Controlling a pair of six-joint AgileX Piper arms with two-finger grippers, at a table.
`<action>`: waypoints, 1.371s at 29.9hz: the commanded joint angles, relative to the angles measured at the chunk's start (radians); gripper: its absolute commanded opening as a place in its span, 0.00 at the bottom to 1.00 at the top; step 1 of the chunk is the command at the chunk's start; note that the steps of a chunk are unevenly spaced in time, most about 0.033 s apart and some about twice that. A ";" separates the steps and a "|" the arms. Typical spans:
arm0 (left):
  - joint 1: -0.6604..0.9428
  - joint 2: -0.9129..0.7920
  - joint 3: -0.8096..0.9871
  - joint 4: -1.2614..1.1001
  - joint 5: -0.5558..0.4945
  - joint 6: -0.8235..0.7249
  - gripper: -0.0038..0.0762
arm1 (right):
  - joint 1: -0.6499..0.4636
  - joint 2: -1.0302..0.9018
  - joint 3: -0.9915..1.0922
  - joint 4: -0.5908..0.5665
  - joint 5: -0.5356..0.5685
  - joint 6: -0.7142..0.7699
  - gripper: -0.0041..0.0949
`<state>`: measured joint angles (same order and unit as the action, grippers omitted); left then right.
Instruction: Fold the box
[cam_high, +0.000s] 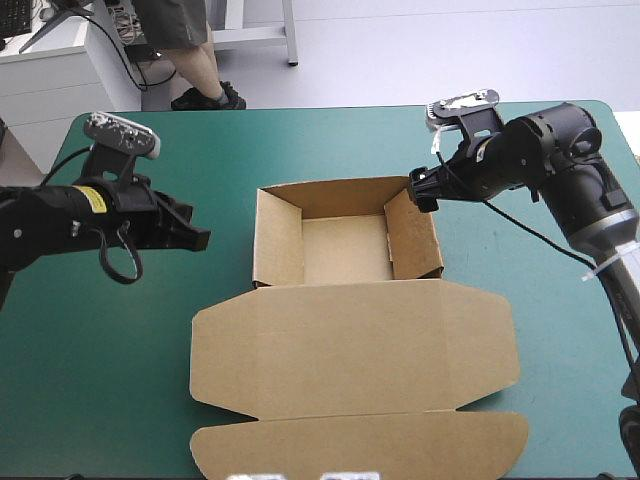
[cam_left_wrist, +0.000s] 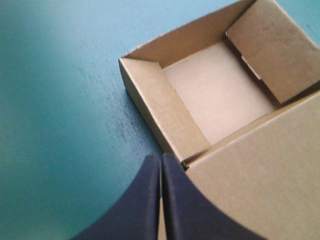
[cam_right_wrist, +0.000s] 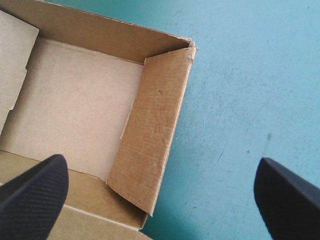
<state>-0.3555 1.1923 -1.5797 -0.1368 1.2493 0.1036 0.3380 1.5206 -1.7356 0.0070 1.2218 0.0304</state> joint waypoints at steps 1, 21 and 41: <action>-0.002 -0.078 0.089 -0.017 -0.025 0.008 0.04 | 0.002 -0.033 -0.027 -0.007 -0.040 -0.010 0.96; -0.002 -0.431 0.830 -0.021 -0.225 0.008 0.04 | 0.002 0.172 -0.019 -0.002 -0.039 -0.001 0.96; -0.002 -0.443 0.831 -0.021 -0.217 0.008 0.04 | 0.002 0.378 -0.019 0.082 -0.048 0.021 0.40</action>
<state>-0.3555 0.7505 -0.7232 -0.1368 1.0674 0.1145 0.3380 1.9511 -1.7296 0.0896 1.1874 0.0448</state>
